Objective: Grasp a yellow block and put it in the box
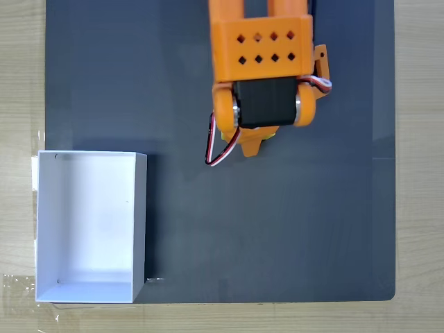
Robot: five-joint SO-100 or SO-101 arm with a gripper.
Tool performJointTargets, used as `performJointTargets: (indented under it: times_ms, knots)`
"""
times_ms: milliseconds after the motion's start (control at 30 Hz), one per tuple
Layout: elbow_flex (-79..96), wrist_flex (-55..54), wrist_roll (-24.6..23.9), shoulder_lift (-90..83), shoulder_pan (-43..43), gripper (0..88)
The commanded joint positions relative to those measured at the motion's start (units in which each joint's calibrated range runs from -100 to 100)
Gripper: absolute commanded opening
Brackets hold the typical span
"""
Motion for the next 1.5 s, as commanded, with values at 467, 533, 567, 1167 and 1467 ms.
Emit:
performJointTargets:
  times_ms: [467,533,567,1167,1467]
  knots:
    - [-7.20,-2.15,0.17,-3.55,-0.16,19.3]
    - [-11.91,-2.15,0.11,-5.16,-0.16,19.3]
    - [-14.80,-2.15,0.11,-5.75,0.01,19.3]
    - [-44.65,-26.75,0.69,-3.89,21.56,19.3]
    - [-44.83,-30.24,3.42,4.25,29.13,21.9]
